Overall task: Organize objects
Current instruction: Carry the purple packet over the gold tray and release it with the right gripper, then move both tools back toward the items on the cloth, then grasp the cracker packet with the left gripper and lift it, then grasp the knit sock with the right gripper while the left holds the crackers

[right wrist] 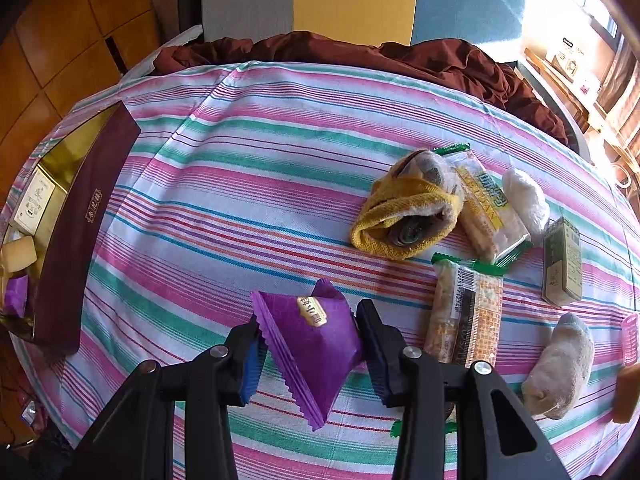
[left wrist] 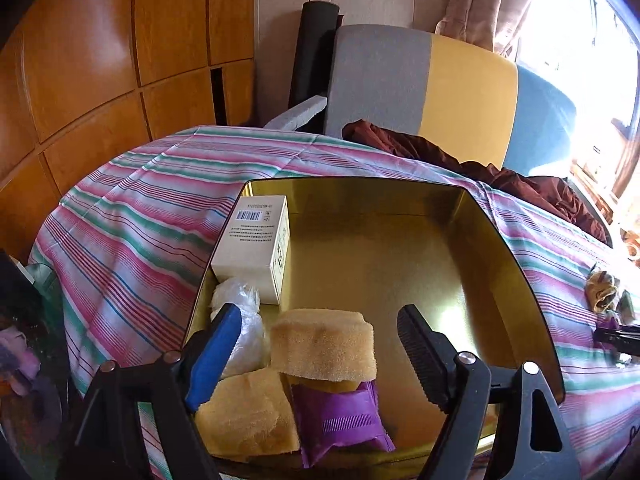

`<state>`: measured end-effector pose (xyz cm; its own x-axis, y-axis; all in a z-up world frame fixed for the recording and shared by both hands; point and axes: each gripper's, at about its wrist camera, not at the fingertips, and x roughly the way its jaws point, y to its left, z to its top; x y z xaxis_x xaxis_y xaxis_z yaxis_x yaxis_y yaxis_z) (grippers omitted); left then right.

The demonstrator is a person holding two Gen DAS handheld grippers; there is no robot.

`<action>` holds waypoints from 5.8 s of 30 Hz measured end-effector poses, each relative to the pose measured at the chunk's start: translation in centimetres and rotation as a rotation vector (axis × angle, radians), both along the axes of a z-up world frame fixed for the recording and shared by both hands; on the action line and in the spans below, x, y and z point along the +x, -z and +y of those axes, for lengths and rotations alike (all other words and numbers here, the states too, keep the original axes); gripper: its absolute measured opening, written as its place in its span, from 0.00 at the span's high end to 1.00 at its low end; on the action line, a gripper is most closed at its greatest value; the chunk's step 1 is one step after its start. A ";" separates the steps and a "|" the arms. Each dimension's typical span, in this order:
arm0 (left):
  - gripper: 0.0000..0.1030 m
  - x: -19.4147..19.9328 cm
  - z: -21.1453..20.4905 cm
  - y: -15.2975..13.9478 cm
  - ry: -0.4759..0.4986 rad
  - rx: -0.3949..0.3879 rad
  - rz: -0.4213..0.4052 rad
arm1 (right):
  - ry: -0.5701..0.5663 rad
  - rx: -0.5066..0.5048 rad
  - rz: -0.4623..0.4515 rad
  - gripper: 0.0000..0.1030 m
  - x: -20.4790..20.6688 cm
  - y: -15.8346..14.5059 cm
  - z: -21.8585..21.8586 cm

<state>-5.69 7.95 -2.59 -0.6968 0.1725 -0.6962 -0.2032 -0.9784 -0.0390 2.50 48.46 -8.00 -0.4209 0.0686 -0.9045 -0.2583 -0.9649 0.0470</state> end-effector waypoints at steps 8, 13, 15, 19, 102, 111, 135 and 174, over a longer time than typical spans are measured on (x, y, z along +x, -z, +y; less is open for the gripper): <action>0.21 1.2 -0.4 -0.5 0.018 0.018 -0.013 | -0.054 -0.107 0.119 0.58 -0.6 -3.6 -4.6; 0.21 1.4 -1.1 -0.4 0.006 0.039 -0.028 | -0.179 -0.152 0.193 0.58 -2.4 -6.4 -10.8; 0.21 1.5 -1.5 -0.5 0.000 0.048 -0.025 | -0.242 -0.170 0.206 0.58 -3.3 -7.1 -13.5; 0.18 1.5 -2.7 -0.6 -0.028 0.071 -0.018 | -0.339 -0.188 0.196 0.58 -4.9 -7.0 -18.6; 0.11 10.2 31.8 1.1 0.796 -0.008 -0.213 | 1.000 -0.298 0.271 0.00 16.5 -3.5 18.2; 0.11 10.1 39.8 3.1 0.848 -0.035 -0.261 | 1.019 -0.331 0.298 0.00 17.2 -3.4 18.5; 0.54 11.4 37.9 6.8 0.872 -0.124 -0.098 | 0.895 -0.322 0.156 0.04 13.6 -1.8 18.0; 0.54 12.2 30.1 7.3 0.859 -0.040 -0.057 | 0.400 -0.094 -0.114 0.44 4.6 0.9 10.7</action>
<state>6.55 38.04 -9.91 -0.3001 0.5986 -0.7427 -0.8723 -0.4872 -0.0403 7.06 59.21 -8.95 -0.2745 0.1211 -0.9539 -0.6198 -0.7807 0.0792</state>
